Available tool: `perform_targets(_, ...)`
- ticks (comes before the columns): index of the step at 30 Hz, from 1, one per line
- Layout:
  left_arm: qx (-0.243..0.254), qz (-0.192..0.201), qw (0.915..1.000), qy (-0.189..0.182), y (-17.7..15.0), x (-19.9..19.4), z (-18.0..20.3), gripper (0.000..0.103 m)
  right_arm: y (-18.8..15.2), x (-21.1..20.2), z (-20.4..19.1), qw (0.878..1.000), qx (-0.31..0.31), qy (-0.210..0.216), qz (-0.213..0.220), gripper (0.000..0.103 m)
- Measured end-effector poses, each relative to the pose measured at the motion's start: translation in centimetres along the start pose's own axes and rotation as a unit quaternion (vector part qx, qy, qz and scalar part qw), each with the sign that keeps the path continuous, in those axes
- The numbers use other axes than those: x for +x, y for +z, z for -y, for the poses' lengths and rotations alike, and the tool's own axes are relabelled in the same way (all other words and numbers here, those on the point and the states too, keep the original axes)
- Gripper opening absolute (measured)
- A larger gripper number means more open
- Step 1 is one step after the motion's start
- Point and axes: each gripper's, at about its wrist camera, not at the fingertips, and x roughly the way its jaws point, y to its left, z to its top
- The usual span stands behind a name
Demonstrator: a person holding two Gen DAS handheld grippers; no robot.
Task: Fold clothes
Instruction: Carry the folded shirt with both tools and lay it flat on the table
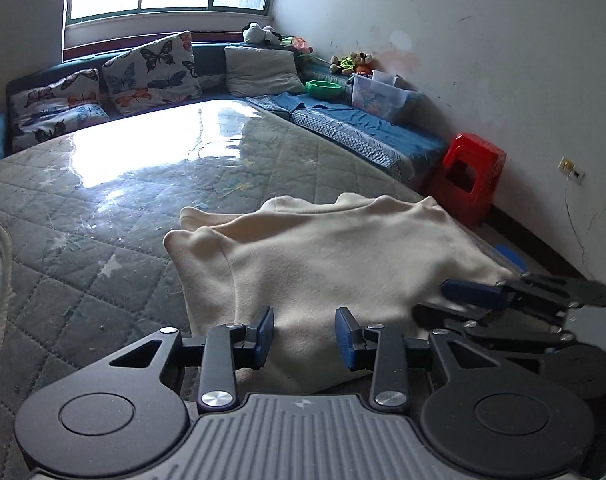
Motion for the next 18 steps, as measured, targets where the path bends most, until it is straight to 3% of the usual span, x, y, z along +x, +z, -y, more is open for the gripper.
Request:
perform_targets(6, -0.01, -0.001, 0.9999, -0.003, 0.1, -0.2, -0.4, 0.037, 1.1, -0.6, -1.0, 0.999, -0.011, 0.018, 0.024, 0.034)
perform_targets(11, -0.011, -0.004, 0.9999, -0.004, -0.1, -0.5, -0.4, 0.043, 0.8, 0.8, -1.9, 0.999, -0.021, 0.026, 0.008, 0.035)
perform_targets(13, -0.011, -0.004, 0.9999, -0.006, -0.2, -0.8, -0.3, 0.048, 0.8, 0.5, -2.0, 1.0, -0.016, 0.025, 0.009, 0.04)
perform_targets(15, -0.011, -0.003, 0.9999, -0.007, -0.3, -1.1, -0.3, 0.053, 0.8, 0.1, -1.9, 1.0, -0.008, 0.025, 0.012, 0.054)
perform_targets(17, -0.01, -0.002, 0.9999, -0.007, -0.4, -1.4, -0.1, 0.058, 0.7, -0.2, -2.0, 1.0, -0.009, 0.02, 0.013, 0.058)
perform_targets(18, -0.008, 0.0, 1.0, -0.005, -0.5, -1.6, 0.0, 0.061, 0.7, -0.5, -2.0, 1.0, -0.01, 0.016, 0.014, 0.066)
